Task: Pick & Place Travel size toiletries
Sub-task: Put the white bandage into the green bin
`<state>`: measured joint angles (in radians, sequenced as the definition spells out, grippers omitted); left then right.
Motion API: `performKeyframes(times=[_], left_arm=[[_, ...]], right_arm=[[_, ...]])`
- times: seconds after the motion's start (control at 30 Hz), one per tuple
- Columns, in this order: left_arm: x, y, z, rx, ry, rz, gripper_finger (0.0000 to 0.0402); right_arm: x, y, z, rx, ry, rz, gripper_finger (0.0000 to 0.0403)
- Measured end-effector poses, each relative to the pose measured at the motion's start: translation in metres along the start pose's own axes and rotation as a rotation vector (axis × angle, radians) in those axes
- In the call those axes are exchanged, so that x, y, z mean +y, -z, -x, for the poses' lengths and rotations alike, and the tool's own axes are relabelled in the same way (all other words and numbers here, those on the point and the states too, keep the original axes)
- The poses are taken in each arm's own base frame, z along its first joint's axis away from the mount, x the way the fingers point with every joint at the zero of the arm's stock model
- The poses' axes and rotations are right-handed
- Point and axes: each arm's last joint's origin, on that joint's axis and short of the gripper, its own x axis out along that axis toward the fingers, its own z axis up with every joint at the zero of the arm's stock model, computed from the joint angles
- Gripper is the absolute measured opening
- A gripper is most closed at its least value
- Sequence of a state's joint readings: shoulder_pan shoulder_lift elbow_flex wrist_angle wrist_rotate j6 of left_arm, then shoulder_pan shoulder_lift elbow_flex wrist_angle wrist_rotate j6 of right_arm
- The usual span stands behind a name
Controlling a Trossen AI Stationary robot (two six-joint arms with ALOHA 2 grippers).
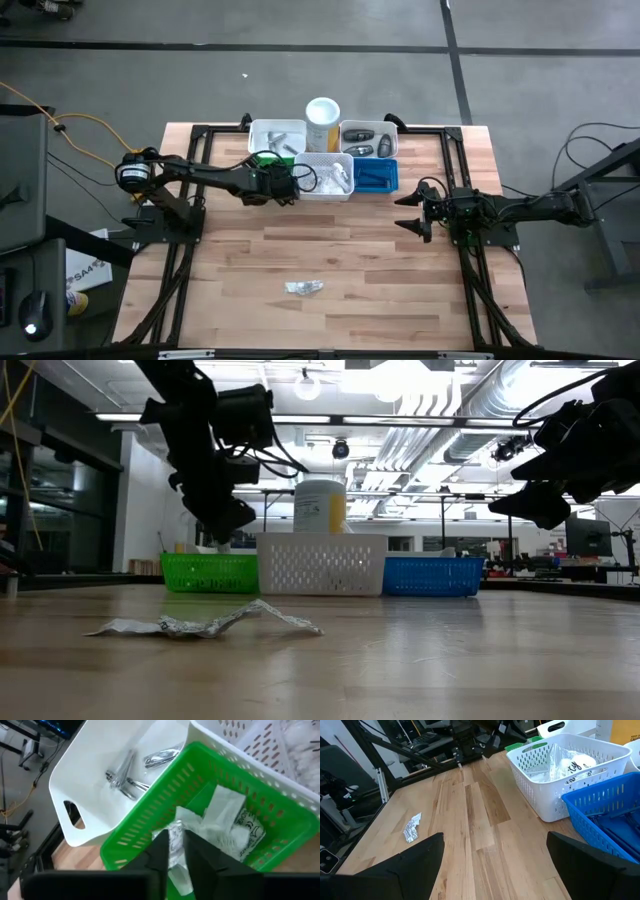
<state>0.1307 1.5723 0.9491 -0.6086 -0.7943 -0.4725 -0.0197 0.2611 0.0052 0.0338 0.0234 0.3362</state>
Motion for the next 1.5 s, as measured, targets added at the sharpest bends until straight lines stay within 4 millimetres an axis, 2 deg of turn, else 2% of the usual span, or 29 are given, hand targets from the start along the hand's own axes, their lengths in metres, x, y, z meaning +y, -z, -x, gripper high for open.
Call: performKeyframes(times=[0.2, 0.37, 1.07, 1.3, 1.5], left_arm=[[0.0, -0.001, 0.0, -0.01, -0.006, 0.001, 0.0136], [-0.003, 0.0, 0.005, -0.047, -0.043, -0.026, 0.0172], [-0.022, 0.004, 0.033, -0.171, -0.076, -0.176, 0.0177], [-0.024, 0.008, 0.059, -0.267, -0.081, -0.21, 0.0177], [-0.033, 0.018, 0.081, -0.35, -0.08, -0.315, 0.0177]], right_arm=[[0.0, 0.0, 0.0, 0.0, 0.0, 0.0, 0.0346], [0.0, 0.0, 0.0, 0.0, 0.0, 0.0, 0.0346], [0.0, 0.0, 0.0, 0.0, 0.0, 0.0, 0.0346], [0.0, 0.0, 0.0, 0.0, 0.0, 0.0, 0.0346], [0.0, 0.0, 0.0, 0.0, 0.0, 0.0, 0.0346]])
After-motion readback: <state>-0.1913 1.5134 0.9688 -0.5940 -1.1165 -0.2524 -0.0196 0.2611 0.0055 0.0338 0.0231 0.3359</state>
